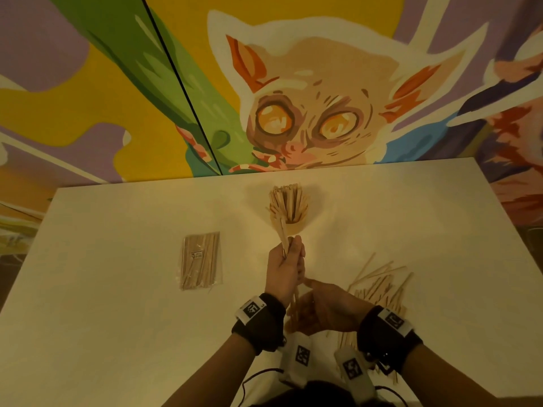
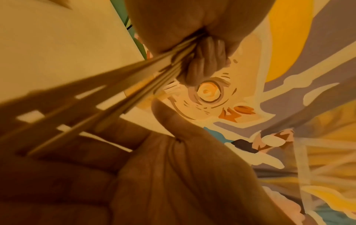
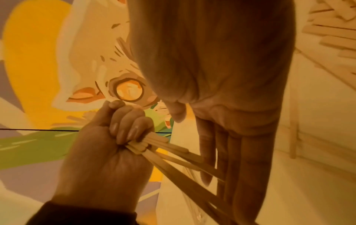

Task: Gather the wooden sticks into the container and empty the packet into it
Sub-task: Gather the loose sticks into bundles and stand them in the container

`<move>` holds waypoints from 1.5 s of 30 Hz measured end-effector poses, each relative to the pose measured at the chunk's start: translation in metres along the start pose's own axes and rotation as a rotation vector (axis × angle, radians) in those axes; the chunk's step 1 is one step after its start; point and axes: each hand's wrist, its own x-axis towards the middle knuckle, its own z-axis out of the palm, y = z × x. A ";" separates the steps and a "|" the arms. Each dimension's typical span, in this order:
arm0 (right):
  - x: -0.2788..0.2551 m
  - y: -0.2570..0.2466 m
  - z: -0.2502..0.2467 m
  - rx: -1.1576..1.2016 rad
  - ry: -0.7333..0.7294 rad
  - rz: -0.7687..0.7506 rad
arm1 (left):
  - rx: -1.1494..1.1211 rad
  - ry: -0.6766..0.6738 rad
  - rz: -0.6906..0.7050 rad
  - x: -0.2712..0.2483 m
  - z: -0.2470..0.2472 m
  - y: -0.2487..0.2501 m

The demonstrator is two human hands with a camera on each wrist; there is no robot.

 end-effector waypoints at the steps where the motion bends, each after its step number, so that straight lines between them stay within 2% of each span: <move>1: 0.001 0.000 0.000 -0.017 0.014 0.006 | -0.014 0.018 0.008 -0.001 0.001 0.001; 5: 0.007 0.007 0.000 -0.158 0.075 0.092 | -0.057 0.080 0.049 -0.001 0.004 0.007; 9: 0.013 0.017 0.001 -0.187 0.050 0.204 | -0.092 0.110 0.099 -0.003 0.006 0.009; 15: 0.012 0.021 -0.003 -0.206 0.021 0.248 | -0.125 0.129 0.112 -0.005 0.008 0.011; 18: 0.009 0.013 -0.003 -0.217 0.053 0.161 | -0.131 0.132 0.095 -0.005 0.007 0.006; 23: 0.005 0.000 -0.002 -0.102 0.046 -0.024 | -0.101 0.160 0.072 -0.010 0.010 -0.003; 28: 0.010 0.001 0.015 -0.228 0.231 -0.169 | -0.127 0.201 0.083 -0.008 0.012 -0.002; 32: 0.011 0.000 0.022 -0.285 0.366 -0.264 | -0.148 0.242 0.152 -0.004 0.009 0.003; 37: 0.012 0.000 0.017 -0.265 0.403 -0.334 | -0.345 0.364 0.146 0.006 -0.005 0.013; 41: 0.008 0.005 0.016 -0.293 0.349 -0.542 | -0.531 0.492 0.069 0.017 -0.021 0.015; 45: 0.008 0.001 0.019 -0.397 0.368 -0.626 | -0.580 0.539 0.003 0.022 -0.031 0.007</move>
